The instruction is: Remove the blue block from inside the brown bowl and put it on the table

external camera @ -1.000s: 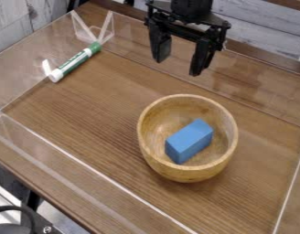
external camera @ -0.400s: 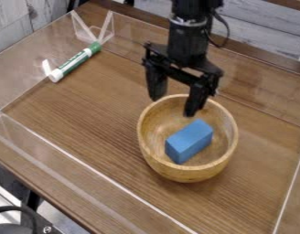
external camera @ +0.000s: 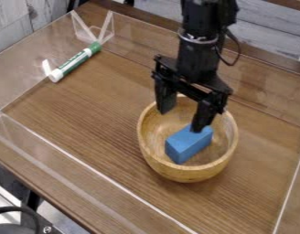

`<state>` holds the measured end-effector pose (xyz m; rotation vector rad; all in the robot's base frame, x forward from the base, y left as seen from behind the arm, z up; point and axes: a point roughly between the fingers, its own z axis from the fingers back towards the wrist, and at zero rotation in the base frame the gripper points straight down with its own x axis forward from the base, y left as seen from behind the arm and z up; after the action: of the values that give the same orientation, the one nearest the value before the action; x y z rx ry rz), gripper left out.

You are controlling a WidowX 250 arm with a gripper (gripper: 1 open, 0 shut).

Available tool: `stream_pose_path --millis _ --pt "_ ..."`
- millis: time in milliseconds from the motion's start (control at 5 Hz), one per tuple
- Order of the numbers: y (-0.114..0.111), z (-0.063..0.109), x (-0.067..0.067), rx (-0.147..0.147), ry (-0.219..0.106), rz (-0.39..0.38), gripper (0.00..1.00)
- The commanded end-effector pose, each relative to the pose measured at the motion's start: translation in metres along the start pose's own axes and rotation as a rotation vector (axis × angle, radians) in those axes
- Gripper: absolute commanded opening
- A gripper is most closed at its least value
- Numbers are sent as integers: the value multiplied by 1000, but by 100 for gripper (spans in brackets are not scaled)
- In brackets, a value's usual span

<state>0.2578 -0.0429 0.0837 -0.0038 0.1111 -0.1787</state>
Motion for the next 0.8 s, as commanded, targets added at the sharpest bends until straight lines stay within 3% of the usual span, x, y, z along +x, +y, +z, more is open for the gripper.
stream_pose_path --millis 0,600 --pt "-6 15 3 1 -74 -27 100" --pt "-11 2 6 -29 -111 -72 100"
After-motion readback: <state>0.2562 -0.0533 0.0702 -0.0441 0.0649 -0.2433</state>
